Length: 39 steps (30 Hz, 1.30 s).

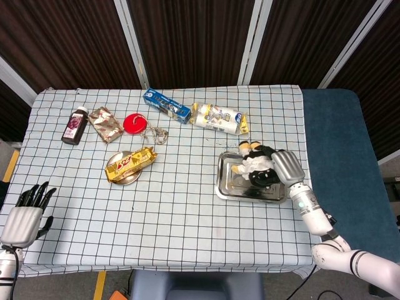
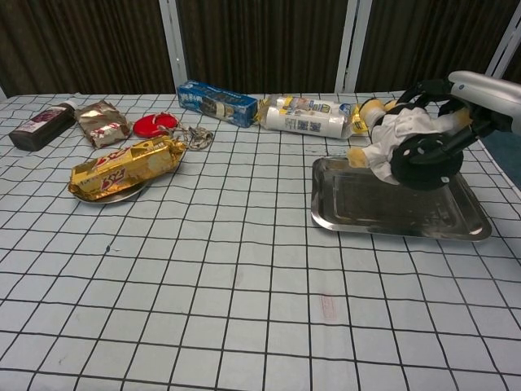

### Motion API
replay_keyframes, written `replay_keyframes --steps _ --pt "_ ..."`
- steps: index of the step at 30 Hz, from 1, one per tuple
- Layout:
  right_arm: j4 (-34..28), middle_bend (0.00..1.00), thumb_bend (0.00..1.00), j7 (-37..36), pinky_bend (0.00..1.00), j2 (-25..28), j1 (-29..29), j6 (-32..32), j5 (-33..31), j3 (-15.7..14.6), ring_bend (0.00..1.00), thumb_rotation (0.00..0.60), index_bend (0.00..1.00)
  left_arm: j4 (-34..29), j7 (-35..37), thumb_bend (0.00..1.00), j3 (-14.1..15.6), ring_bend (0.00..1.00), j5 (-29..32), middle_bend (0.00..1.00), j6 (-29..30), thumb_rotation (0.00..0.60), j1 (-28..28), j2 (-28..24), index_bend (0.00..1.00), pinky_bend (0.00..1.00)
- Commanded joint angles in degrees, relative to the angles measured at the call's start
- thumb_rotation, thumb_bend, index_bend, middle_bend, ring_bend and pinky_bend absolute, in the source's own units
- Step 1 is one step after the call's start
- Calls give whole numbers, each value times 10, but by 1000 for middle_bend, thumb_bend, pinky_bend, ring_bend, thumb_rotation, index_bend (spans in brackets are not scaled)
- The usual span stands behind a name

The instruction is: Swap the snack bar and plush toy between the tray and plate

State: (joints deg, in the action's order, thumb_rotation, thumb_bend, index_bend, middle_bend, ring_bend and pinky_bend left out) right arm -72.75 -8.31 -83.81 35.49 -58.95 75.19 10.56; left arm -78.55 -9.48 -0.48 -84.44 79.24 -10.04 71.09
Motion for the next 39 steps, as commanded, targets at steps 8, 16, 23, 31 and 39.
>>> replay_keyframes --steps 8,16,23,31,39 --pt "-90 18 94 -23 100 85 9 95 13 -40 0 600 45 -1 5 442 0 0 1 0 -3 600 1 -1 114 141" --pt "-141 0 58 28 8 119 -5 61 18 -43 0 600 0 -2 3 442 1 0 -1 0 -5 600 1 -1 114 141" --pt "-200 0 54 126 0 153 -94 -136 59 -43 0 600 0 2 8 442 -1 0 -4 0 1 600 2 0 114 140" --pt "-116 0 54 218 0 149 -200 -336 137 -71 0 600 0 -3 9 442 -4 0 -10 0 14 600 5 -6 114 141" --pt "-77 0 54 219 0 153 -271 -376 73 -62 0 600 0 -22 14 442 -4 0 -26 0 35 600 9 -18 114 146"
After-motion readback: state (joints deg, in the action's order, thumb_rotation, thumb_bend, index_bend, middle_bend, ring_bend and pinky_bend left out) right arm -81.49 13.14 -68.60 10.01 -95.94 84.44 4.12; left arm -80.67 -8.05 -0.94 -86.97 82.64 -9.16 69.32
